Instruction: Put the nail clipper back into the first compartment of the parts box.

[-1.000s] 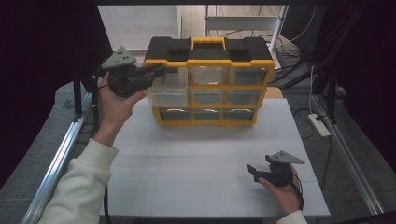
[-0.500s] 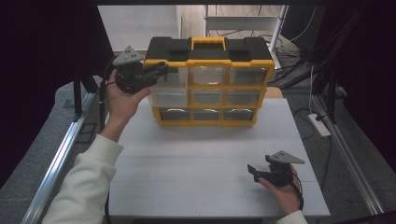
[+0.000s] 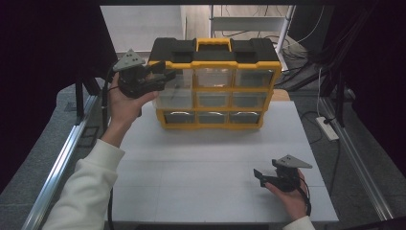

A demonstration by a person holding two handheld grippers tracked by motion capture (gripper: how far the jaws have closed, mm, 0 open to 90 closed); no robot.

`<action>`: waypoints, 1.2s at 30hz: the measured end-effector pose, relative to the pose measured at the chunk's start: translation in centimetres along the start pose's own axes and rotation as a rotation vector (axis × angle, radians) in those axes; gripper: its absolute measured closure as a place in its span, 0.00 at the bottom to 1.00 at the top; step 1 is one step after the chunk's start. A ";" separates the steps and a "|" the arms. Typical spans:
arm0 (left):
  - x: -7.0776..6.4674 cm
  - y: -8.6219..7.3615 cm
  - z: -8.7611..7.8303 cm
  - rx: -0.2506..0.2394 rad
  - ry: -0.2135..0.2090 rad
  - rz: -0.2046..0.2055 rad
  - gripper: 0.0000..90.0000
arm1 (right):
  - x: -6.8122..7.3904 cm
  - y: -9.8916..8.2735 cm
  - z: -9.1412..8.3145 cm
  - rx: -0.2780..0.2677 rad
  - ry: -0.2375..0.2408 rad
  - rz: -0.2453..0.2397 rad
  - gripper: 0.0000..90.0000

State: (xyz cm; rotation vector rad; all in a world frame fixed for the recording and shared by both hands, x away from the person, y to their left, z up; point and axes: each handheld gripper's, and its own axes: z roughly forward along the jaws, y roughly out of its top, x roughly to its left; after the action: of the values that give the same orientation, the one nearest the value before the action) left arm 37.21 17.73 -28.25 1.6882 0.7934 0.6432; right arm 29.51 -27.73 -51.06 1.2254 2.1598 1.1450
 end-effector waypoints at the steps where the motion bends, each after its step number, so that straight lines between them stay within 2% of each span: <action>1: -0.1 -0.1 -0.1 -0.004 -0.003 -0.004 0.46 | 0.0 0.0 0.0 0.000 0.000 0.000 0.18; 4: -0.2 -0.3 -0.6 0.000 -0.008 -0.016 0.36 | 0.0 0.0 0.0 0.000 -0.001 0.000 0.17; 7: -0.3 -0.6 -1.2 -0.007 -0.020 -0.025 0.33 | 0.0 0.0 0.0 -0.001 0.000 -0.001 0.17; 11: -0.3 -0.9 -2.0 -0.021 -0.050 -0.037 0.32 | 0.0 0.0 0.0 -0.001 -0.001 0.000 0.18; 18: -0.8 -1.4 -3.1 -0.042 -0.109 -0.037 0.32 | 0.0 0.0 0.0 -0.001 -0.003 0.001 0.17; 25: -1.7 -2.0 -3.8 -0.039 -0.141 -0.038 0.32 | 0.0 0.0 0.0 -0.001 -0.004 0.001 0.18; 36: -3.3 -2.6 -4.3 -0.027 -0.195 -0.010 0.32 | 0.1 0.0 0.0 -0.001 -0.002 0.000 0.17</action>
State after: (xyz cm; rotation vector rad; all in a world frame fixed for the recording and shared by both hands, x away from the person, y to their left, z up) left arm 31.47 18.20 -29.78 1.6918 0.6519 0.4719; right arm 29.47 -27.67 -51.08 1.2263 2.1575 1.1435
